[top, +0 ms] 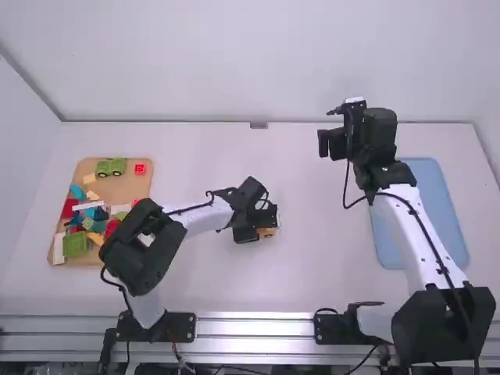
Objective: Assemble lego blocks to make yellow taxi
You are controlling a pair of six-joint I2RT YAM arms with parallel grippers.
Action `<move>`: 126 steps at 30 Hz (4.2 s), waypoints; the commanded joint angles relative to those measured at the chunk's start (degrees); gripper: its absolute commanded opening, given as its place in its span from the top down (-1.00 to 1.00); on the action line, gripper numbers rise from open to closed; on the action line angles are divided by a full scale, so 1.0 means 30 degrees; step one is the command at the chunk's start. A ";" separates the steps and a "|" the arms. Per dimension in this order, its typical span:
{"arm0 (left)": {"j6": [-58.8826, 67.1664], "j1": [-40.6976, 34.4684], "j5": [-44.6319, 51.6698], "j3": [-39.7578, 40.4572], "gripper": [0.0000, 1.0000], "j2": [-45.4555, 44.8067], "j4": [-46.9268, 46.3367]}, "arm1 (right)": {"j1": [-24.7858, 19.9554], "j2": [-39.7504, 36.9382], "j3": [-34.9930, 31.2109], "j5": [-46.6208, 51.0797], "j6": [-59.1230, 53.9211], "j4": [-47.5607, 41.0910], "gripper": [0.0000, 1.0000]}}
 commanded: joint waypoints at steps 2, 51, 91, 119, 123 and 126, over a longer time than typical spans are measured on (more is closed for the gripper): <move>-0.0117 0.0058 0.0066 -0.0146 -0.08 0.0066 -0.0022 | 0.0022 0.0146 0.0568 0.0066 -0.0015 0.0044 -0.97; -1.7398 0.8189 -0.4685 0.4255 -0.98 -0.7664 -0.5413 | 0.0015 0.0146 0.0568 0.0066 -0.0029 -0.0153 -0.97; -1.9045 2.1427 -0.2543 1.6910 -0.98 0.4371 -1.3974 | 0.0015 0.0146 0.0568 0.0066 -0.0022 -0.0087 -0.97; -2.1478 2.3941 -0.2346 1.2189 -0.08 0.6171 -0.7905 | 0.0022 0.0146 0.0568 0.0066 -0.0029 -0.0291 -0.97; -2.1500 2.3831 -0.2601 1.1701 -0.16 0.6171 -0.7402 | 0.0015 0.0146 0.0568 0.0073 -0.0015 -0.0291 -0.97; -2.1500 2.3860 -0.2608 1.1606 -0.17 0.6171 -0.7118 | 0.0022 0.0146 0.0568 0.0073 -0.0022 -0.0219 -0.97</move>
